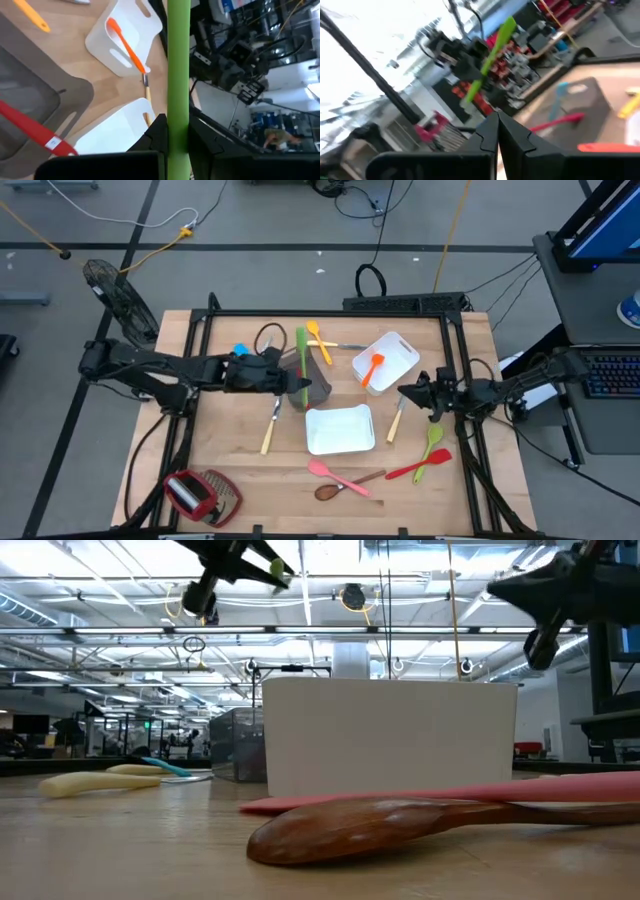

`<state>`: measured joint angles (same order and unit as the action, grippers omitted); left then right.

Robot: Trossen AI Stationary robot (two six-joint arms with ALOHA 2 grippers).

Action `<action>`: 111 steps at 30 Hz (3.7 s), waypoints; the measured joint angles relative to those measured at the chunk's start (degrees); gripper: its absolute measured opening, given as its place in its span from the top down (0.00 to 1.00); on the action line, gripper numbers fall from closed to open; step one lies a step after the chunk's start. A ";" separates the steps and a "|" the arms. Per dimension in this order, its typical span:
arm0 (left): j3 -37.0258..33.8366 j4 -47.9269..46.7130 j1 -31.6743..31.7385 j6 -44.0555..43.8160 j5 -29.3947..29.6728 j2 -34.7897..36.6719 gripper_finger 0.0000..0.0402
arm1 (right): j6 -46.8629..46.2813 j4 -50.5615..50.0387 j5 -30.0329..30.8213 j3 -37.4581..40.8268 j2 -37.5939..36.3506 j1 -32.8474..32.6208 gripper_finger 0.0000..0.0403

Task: Pick & Place Kitchen Items
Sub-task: Put the green spatula into the top white bin

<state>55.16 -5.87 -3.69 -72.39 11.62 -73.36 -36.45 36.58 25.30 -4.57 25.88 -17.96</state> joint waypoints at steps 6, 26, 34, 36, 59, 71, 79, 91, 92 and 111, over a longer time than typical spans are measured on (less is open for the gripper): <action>7.18 -1.71 2.20 4.66 -6.23 -8.41 0.92 | 4.08 0.44 -1.50 -5.53 8.00 2.29 0.93; 34.54 -18.08 6.33 22.42 -11.69 -29.94 0.92 | -5.08 0.10 -9.49 -15.94 23.50 13.47 0.46; 35.05 -18.25 6.31 22.65 -11.55 -31.26 0.92 | -7.45 -0.25 -18.10 -21.39 32.11 19.08 0.38; 35.04 -18.89 6.31 22.73 -11.22 -31.25 0.92 | -8.65 -0.06 -18.51 -22.30 34.09 20.04 0.37; 34.94 -21.45 7.05 22.83 -10.08 -31.25 0.92 | -9.53 2.22 -22.56 -28.83 45.32 22.42 0.42; 34.94 -19.82 6.81 25.87 -15.08 -31.22 0.92 | -10.88 1.86 -21.96 -28.79 45.34 24.63 0.57; 34.92 -17.79 6.99 27.04 -16.07 -31.21 0.92 | -12.41 1.32 -22.70 -28.81 45.23 25.75 0.68; 34.88 -17.68 8.40 27.29 -16.28 -31.25 0.92 | -12.61 0.64 -22.32 -28.81 45.23 25.77 0.89; 34.88 -17.67 8.40 27.58 -16.23 -31.26 0.92 | -12.80 0.31 -22.27 -28.81 45.23 25.79 0.93; 34.99 -22.93 9.52 40.42 -16.23 -31.15 0.62 | -18.06 -14.11 -22.42 -28.60 44.35 29.61 0.98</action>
<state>90.15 -28.80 5.83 -31.97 -4.60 -104.51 -54.51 22.47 2.88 -33.17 70.23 11.65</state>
